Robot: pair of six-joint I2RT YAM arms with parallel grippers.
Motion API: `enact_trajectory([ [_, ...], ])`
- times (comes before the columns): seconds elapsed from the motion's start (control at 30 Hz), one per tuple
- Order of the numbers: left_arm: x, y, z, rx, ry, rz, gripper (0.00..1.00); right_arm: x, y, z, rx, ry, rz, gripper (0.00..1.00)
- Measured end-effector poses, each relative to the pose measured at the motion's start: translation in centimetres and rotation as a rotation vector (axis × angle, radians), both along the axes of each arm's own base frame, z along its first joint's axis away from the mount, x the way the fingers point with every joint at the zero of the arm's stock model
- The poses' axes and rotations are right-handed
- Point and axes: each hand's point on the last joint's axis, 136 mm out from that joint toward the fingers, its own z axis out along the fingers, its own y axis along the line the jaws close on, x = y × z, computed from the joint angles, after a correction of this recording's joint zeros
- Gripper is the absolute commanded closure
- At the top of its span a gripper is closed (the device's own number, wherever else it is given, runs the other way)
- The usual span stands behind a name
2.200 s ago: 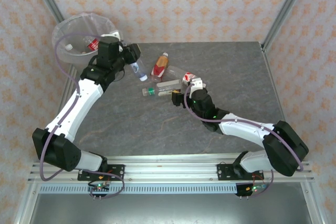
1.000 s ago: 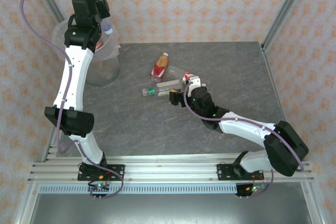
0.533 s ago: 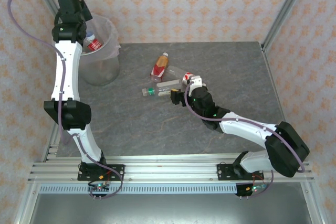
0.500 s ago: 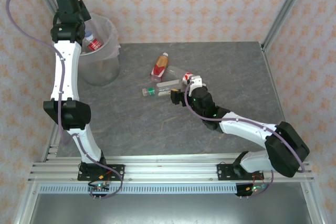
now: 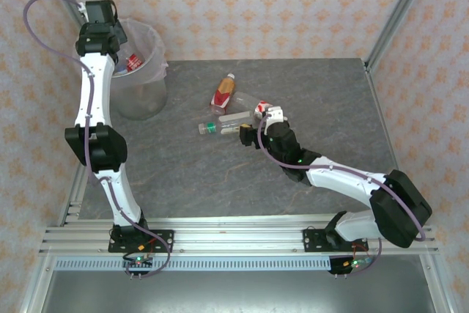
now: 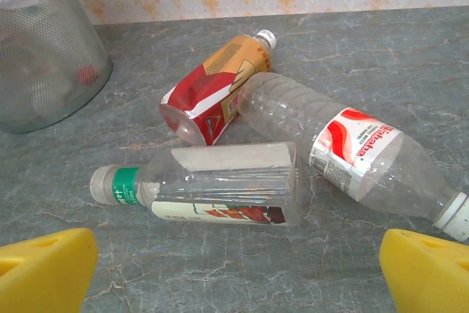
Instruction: Put the plastic bottles in the bin
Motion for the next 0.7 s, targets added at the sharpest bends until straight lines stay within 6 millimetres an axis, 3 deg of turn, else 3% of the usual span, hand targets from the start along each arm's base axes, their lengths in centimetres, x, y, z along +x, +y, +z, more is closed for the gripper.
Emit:
enact_trajectory([
  [0.1,-0.4,0.0,-0.8,-0.011,0.031,0.005,0.1,-0.1,-0.1,-0.4,-0.012,0.013,0.0,0.01],
  [0.23,-0.7,-0.2,-1.3,-0.032,0.049,0.003,0.01,-0.2,-0.2,-0.6,-0.019,0.02,0.0,0.01],
  [0.7,-0.3,-3.7,-1.2,-0.207,0.005,-0.132,0.0,-0.2,-0.3,-0.8,-0.021,0.029,-0.009,0.01],
])
